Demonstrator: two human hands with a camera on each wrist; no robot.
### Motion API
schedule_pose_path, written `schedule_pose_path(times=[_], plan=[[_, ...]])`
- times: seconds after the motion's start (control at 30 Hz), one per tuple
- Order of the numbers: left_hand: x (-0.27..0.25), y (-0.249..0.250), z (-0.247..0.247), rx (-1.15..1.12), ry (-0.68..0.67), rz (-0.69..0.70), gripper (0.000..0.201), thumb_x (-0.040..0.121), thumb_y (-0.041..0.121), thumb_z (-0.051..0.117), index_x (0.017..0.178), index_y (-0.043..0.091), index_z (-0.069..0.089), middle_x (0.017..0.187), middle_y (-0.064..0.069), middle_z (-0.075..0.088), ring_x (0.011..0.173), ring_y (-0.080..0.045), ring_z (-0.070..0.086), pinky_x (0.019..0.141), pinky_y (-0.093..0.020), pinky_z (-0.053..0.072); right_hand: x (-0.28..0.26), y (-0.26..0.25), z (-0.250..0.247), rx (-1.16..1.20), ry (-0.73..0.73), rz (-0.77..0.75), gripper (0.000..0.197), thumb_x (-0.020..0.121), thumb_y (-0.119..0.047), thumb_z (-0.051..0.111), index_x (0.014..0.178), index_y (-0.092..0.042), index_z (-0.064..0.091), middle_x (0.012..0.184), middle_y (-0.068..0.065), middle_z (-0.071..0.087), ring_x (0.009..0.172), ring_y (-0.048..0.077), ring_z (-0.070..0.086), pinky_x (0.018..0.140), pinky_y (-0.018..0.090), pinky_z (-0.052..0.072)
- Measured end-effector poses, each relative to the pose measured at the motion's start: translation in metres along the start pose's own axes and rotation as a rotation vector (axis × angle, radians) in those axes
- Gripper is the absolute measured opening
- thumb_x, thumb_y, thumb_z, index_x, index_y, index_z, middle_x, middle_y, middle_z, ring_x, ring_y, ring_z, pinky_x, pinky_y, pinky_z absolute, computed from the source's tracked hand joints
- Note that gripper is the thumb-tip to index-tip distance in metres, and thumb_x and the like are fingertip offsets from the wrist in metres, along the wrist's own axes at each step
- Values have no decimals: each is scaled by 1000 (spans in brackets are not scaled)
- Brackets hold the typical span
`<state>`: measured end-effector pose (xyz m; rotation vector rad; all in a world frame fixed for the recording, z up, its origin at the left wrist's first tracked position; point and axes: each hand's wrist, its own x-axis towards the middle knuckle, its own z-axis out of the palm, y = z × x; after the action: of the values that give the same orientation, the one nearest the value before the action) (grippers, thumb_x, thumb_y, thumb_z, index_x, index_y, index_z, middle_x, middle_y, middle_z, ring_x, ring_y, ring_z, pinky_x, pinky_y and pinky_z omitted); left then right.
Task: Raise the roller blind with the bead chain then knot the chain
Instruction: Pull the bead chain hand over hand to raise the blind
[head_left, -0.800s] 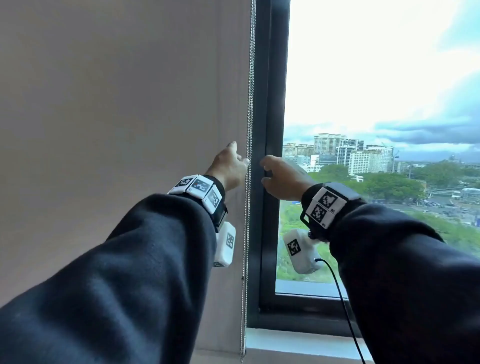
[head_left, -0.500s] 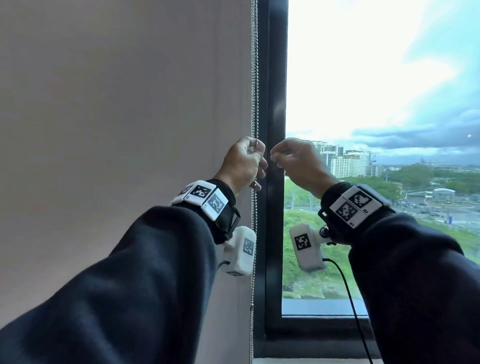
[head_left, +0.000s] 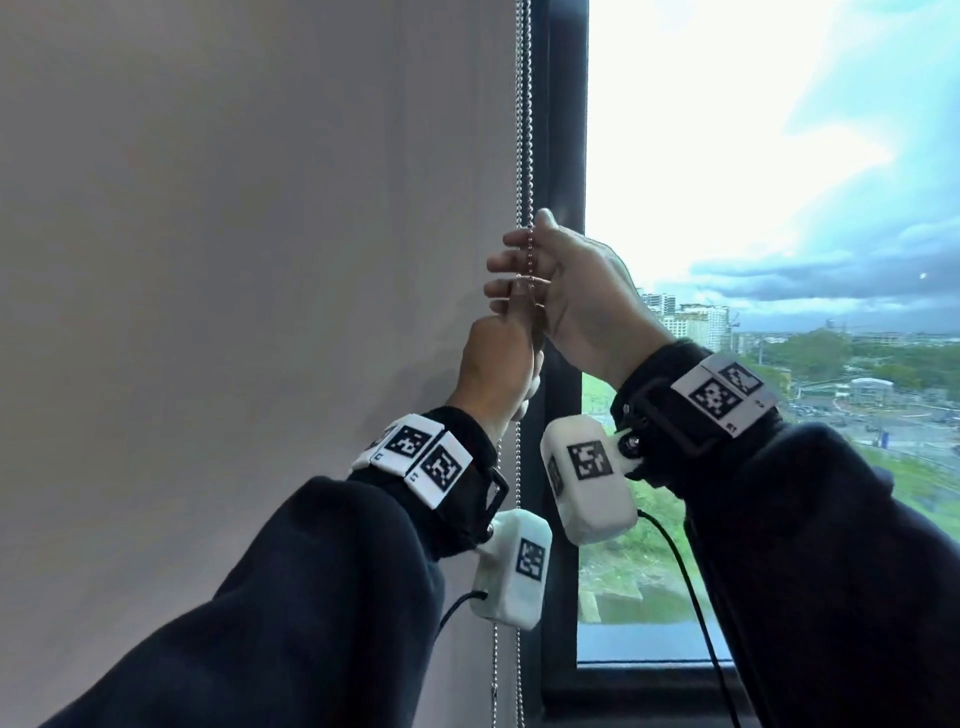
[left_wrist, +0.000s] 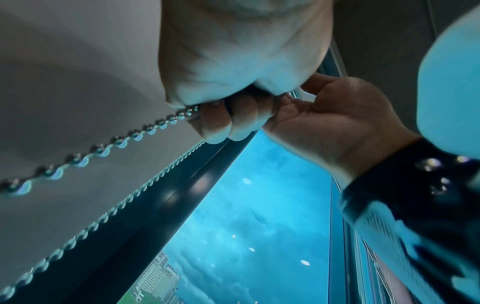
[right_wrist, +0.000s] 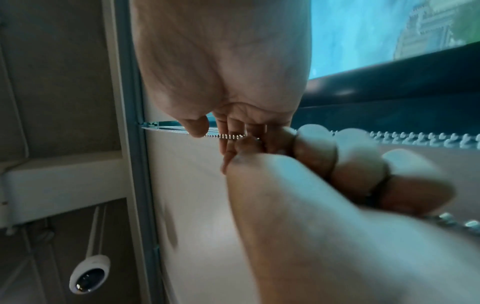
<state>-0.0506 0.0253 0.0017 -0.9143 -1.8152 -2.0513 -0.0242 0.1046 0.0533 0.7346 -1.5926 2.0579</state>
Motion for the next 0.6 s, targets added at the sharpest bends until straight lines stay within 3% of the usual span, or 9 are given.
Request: schedule_pose_path(times=[0.13, 0.27, 0.4, 0.47, 0.53, 0.6], plan=[[-11, -2, 8, -52, 26, 21, 61, 98, 55, 41, 51, 18, 28, 45, 0, 23, 37, -13, 17, 49, -33, 11, 10, -8, 2, 98, -31, 37, 33, 103, -39, 49, 99, -7, 57, 73, 5, 59, 54, 17, 54, 54, 32, 52], [-22, -10, 8, 32, 63, 50, 64, 95, 62, 39, 50, 18, 31, 51, -3, 30, 48, -17, 24, 56, -33, 23, 13, -10, 1, 80, -48, 80, 34, 102, -44, 49, 94, -12, 57, 63, -3, 46, 45, 12, 35, 43, 24, 35], [-33, -42, 5, -27, 34, -31, 64, 94, 65, 39, 44, 24, 38, 48, -2, 33, 51, -22, 37, 54, -39, 31, 15, -5, -2, 82, -48, 123, 38, 101, -49, 47, 85, -15, 55, 59, -5, 37, 43, 10, 26, 40, 21, 23], [-41, -56, 6, -79, -5, -85, 62, 88, 71, 41, 47, 23, 43, 51, -6, 37, 63, -33, 42, 59, -48, 33, 15, 1, -6, 76, -57, 139, 41, 101, -52, 46, 80, -17, 55, 59, -6, 33, 42, 9, 23, 38, 21, 21], [-43, -68, 6, -102, -5, -129, 61, 85, 72, 42, 51, 21, 48, 55, -12, 41, 70, -34, 40, 62, -49, 31, 14, 8, -8, 62, -51, 147, 45, 100, -55, 45, 76, -19, 55, 59, -6, 31, 42, 9, 23, 37, 20, 20], [-46, -69, 7, -117, -15, -161, 73, 81, 76, 47, 66, 6, 58, 70, -22, 52, 74, -36, 44, 65, -50, 31, 14, 11, -9, 67, -34, 145, 47, 99, -57, 44, 74, -19, 55, 58, -6, 30, 42, 9, 22, 37, 20, 19]])
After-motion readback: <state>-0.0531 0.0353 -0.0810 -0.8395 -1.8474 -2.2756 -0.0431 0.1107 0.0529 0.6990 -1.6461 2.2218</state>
